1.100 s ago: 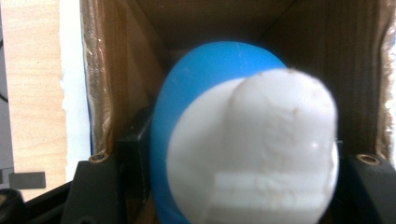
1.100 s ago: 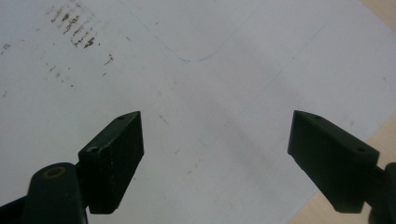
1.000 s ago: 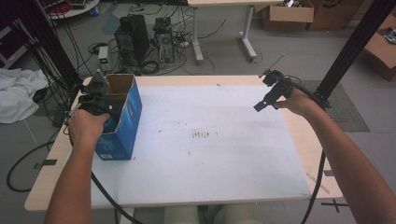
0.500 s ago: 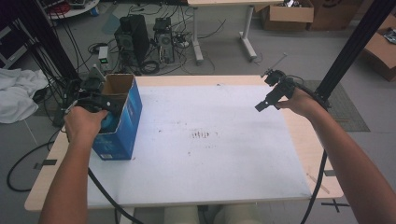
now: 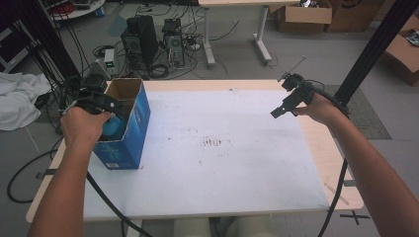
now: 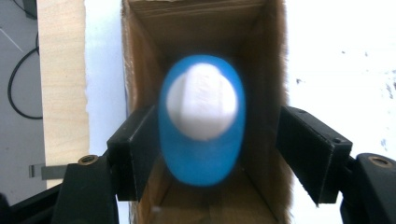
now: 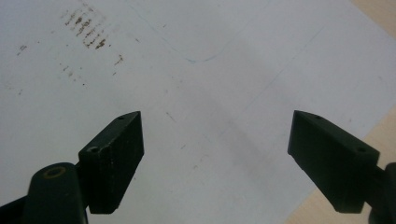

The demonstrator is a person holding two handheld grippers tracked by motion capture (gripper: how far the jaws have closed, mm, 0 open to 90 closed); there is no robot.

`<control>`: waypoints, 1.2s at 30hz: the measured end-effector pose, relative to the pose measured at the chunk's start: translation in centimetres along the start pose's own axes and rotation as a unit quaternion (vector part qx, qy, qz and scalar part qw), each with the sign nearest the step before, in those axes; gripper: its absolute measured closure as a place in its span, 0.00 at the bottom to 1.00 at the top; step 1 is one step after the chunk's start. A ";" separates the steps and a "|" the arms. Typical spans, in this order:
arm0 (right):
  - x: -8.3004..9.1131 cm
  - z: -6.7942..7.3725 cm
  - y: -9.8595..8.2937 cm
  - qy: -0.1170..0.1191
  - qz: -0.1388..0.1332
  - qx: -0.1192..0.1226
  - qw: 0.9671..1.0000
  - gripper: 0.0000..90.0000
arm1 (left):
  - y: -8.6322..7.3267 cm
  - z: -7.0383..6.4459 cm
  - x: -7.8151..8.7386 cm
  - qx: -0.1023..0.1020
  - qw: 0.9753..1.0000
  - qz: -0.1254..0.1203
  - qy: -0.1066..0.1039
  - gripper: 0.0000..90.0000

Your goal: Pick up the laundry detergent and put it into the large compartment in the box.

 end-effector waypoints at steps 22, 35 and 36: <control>1.0 0.7 -0.3 -0.005 -0.005 0.005 1.000 0.21 | -1.1 -7.2 4.7 -0.103 0.993 -0.027 -0.045 0.31; 1.2 0.9 -0.1 -0.009 -0.009 0.004 1.000 0.20 | -1.7 -12.1 5.8 -0.172 0.983 -0.031 -0.063 0.25; 1.2 0.9 -0.1 -0.009 -0.008 0.004 1.000 0.19 | -1.7 -12.5 5.8 -0.176 0.982 -0.031 -0.063 0.25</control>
Point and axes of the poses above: each handheld gripper's, and its own axes: x roughly backward along the jaws, y roughly out of its top, z roughly to its left, the point moved 7 cm from there along -x, roughly forward along the jaws, and after that the axes turned 11 degrees about x, right-handed, at the moved point
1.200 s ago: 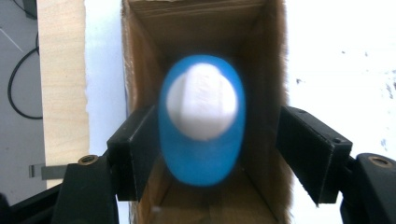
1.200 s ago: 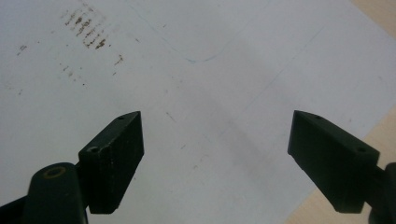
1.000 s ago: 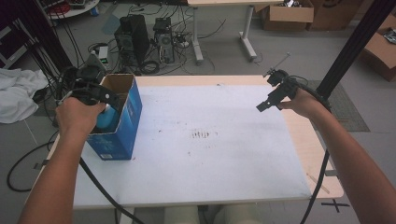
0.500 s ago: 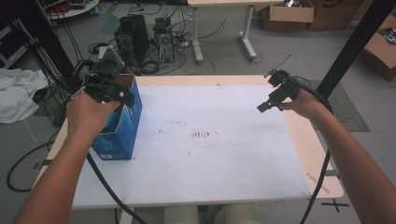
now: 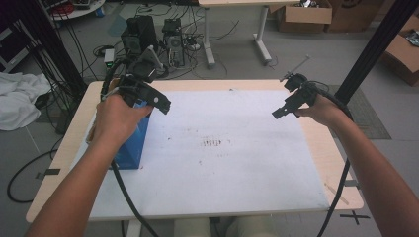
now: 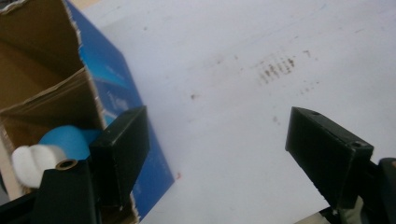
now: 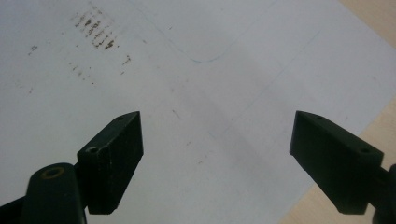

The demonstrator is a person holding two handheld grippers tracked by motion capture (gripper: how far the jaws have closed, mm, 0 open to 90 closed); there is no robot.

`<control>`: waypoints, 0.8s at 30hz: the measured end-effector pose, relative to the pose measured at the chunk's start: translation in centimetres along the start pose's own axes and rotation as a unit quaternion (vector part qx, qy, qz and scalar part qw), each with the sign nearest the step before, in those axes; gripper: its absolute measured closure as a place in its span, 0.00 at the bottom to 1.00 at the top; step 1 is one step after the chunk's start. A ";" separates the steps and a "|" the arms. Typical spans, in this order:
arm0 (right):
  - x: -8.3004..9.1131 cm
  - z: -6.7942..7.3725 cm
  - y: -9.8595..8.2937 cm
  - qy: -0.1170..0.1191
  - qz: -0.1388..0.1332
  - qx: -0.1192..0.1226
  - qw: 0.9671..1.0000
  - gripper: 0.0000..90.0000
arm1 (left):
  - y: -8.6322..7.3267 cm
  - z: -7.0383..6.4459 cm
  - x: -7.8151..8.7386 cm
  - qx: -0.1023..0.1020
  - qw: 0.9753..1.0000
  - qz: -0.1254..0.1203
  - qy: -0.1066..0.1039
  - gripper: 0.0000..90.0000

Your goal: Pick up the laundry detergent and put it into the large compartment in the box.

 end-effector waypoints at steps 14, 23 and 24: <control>-0.2 0.2 0.2 0.003 0.002 0.000 1.000 0.20 | 1.5 -4.2 -1.2 -0.059 0.998 0.005 -0.010 0.24; -0.3 0.3 0.2 0.005 0.002 0.000 1.000 0.20 | 2.0 -6.7 -2.5 -0.098 0.995 0.014 -0.027 0.24; -0.3 0.2 0.2 0.005 0.001 0.000 1.000 0.20 | 2.1 -7.3 -2.9 -0.108 0.993 0.016 -0.031 0.25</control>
Point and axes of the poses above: each handheld gripper's, and its own axes: x roughly backward along the jaws, y roughly out of its top, z roughly to its left, the point moved 7 cm from there along -x, roughly forward along the jaws, and after that the axes turned 11 degrees about x, right-handed, at the moved point
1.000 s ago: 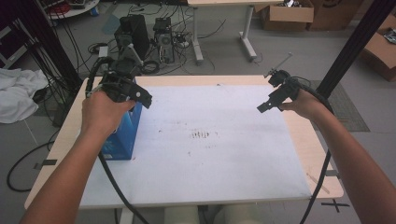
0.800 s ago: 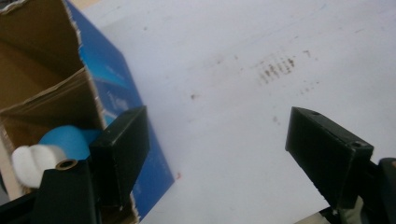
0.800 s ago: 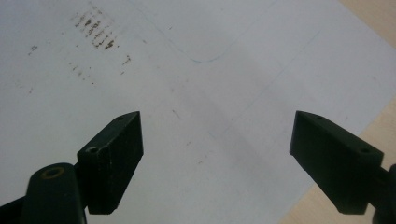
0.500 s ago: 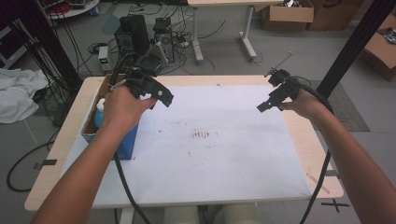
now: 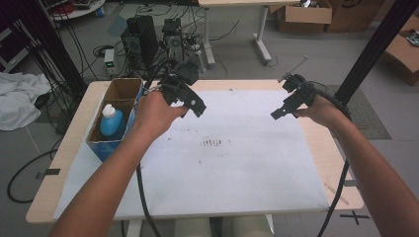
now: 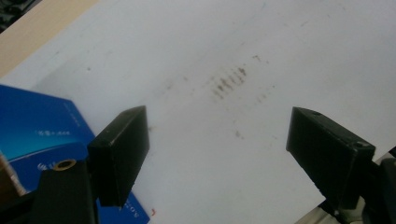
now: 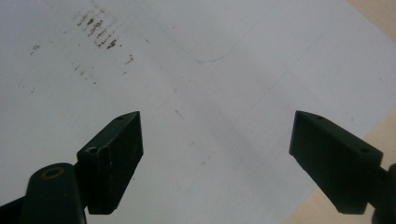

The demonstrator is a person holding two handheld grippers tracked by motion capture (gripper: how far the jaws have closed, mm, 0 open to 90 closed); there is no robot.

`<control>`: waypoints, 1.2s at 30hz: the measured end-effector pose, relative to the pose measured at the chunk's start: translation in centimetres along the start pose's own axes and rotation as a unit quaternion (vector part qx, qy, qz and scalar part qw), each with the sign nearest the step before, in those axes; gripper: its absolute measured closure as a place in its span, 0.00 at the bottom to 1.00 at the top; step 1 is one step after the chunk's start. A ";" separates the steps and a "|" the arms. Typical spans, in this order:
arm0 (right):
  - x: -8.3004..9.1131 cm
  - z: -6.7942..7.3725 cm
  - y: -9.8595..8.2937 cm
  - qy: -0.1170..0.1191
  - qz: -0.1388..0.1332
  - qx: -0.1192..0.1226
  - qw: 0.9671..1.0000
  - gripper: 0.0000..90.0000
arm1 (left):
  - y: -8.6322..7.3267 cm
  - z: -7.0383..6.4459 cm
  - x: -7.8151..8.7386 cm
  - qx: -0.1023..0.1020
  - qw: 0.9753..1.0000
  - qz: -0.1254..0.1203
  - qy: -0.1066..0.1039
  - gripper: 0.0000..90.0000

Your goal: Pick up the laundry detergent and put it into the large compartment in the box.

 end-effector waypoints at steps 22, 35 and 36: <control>-0.6 -0.1 0.4 0.005 0.003 0.003 1.000 0.20 | 0.9 -2.7 -3.1 -0.038 0.998 0.018 -0.037 0.25; -0.8 -0.1 0.5 0.009 0.004 0.005 1.000 0.20 | 1.0 -2.6 -3.4 -0.046 0.998 0.024 -0.042 0.26; -0.9 0.0 0.5 0.009 0.006 0.005 1.000 0.20 | 0.9 -2.5 -3.4 -0.045 0.998 0.024 -0.042 0.26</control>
Point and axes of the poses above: each handheld gripper's, and its own axes: x roughly backward along the jaws, y roughly out of its top, z roughly to its left, the point moved 7 cm from there along -x, roughly forward along the jaws, and after that the axes turned 11 degrees about x, right-handed, at the moved point
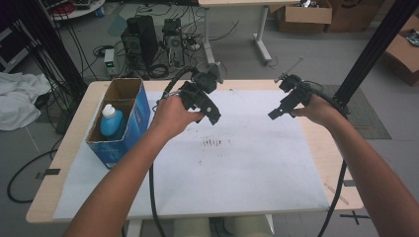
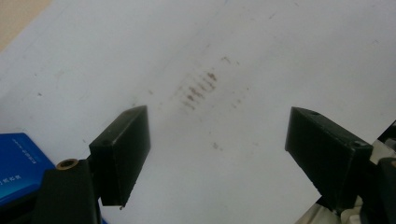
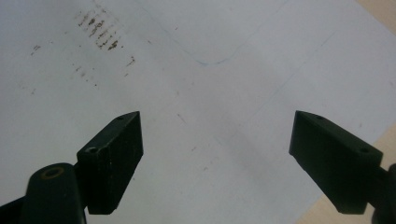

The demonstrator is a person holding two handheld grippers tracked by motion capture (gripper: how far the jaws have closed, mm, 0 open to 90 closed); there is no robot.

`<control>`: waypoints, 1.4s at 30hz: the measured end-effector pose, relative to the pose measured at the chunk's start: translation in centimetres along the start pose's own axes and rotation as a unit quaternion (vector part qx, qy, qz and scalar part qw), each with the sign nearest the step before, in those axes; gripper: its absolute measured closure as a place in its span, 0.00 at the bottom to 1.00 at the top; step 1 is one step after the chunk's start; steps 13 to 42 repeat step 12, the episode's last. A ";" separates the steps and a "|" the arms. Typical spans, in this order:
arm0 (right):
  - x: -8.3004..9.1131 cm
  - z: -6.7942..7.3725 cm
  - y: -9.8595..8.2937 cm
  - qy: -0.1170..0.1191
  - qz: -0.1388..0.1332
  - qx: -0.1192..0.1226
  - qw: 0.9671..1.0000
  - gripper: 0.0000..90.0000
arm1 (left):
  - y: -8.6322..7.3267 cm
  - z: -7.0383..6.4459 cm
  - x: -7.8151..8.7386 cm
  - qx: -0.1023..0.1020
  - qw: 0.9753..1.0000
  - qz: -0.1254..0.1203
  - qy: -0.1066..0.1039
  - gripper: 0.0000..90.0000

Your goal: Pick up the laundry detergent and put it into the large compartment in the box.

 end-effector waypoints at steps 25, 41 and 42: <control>0.0 0.2 0.0 0.002 -0.002 0.003 1.000 0.20 | -0.2 0.4 0.1 0.008 1.000 -0.003 0.002 0.26; 0.0 0.2 0.0 0.002 -0.002 0.003 1.000 0.20 | -0.2 0.4 0.1 0.008 1.000 -0.003 0.002 0.26; 0.0 0.2 0.0 0.002 -0.002 0.003 1.000 0.20 | -0.2 0.4 0.1 0.008 1.000 -0.003 0.002 0.26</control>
Point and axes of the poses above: each handheld gripper's, and its own axes: x roughly backward along the jaws, y roughly out of its top, z roughly to its left, the point moved 7 cm from there along -x, roughly forward along the jaws, and after that the axes turned 11 degrees about x, right-handed, at the moved point
